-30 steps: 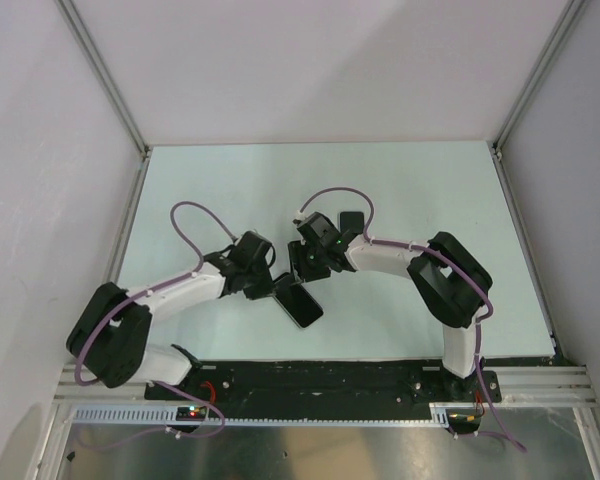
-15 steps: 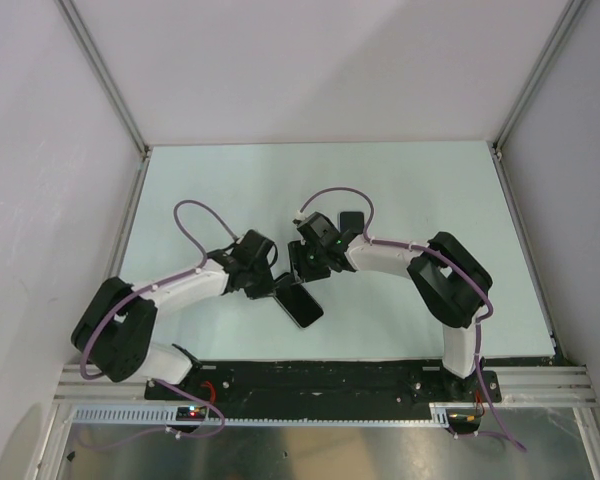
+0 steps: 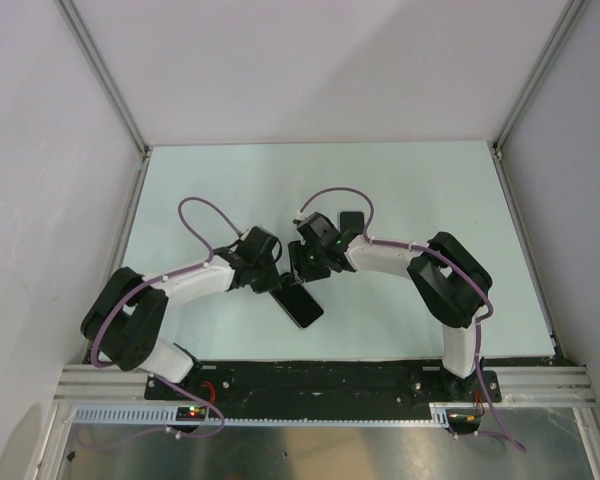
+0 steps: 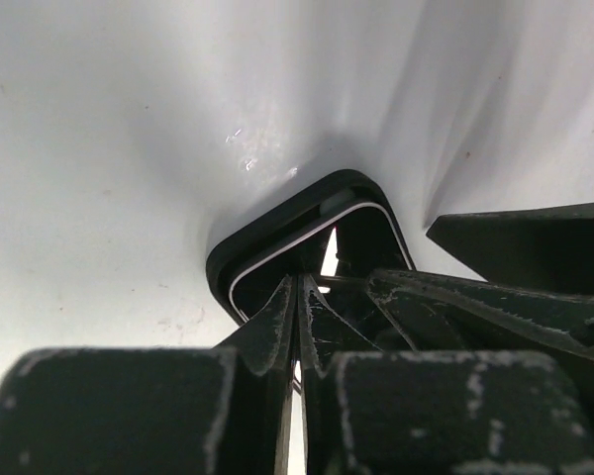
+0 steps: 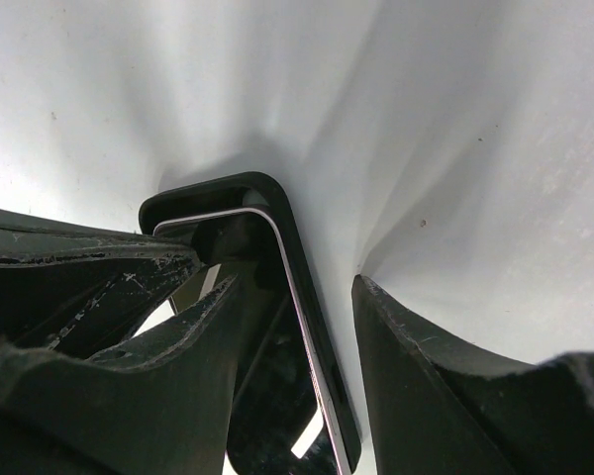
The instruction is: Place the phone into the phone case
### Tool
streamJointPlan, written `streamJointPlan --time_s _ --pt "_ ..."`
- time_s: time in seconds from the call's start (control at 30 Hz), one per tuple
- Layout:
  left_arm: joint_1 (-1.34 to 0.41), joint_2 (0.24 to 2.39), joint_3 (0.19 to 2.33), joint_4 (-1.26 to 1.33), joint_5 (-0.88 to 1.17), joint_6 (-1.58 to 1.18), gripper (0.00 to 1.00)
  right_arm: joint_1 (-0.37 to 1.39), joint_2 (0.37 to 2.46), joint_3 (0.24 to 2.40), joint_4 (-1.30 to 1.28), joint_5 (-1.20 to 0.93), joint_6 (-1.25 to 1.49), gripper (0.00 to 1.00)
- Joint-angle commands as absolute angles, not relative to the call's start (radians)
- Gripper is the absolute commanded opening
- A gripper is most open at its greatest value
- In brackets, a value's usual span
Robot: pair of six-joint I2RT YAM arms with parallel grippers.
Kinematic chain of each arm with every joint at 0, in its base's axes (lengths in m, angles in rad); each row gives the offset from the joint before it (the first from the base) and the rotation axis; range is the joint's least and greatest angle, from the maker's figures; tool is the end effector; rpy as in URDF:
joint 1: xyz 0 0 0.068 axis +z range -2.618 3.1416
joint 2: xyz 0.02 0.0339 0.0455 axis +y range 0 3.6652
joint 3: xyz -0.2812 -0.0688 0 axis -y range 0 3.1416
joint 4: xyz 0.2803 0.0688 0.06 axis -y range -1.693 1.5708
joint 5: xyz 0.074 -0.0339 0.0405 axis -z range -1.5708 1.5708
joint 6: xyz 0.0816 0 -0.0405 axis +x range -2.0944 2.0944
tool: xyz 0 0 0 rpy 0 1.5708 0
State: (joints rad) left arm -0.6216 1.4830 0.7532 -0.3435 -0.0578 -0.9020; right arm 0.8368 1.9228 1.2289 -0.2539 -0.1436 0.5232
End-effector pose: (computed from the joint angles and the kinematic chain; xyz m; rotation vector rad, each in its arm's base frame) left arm 0.2616 -0.1816 0.1148 -0.3987 2.6826 -0.4187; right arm 0.3002 0.3502 0.1186 -0.4765 2.6192 0.6877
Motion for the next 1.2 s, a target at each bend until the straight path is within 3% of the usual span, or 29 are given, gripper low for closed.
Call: streamJointPlan --time_s 0.0,0.43,0.87,1.17 --pt "-0.626 1.506 0.740 -0.354 -0.095 -0.907 0.07 0.844 1.928 1.262 -0.235 -0.127 0.512 0.52" --pt "-0.582 1.398 0.834 -0.378 -0.065 -0.812 0.12 0.815 1.731 1.278 -0.382 0.010 0.542 0.50" --pt "-0.474 1.561 0.980 -0.410 -0.026 -0.710 0.10 0.905 1.342 0.837 -0.397 0.082 0.771 0.46" --pt "-0.488 1.583 0.910 -0.409 -0.041 -0.716 0.04 1.000 1.365 0.774 -0.328 0.084 0.845 0.42"
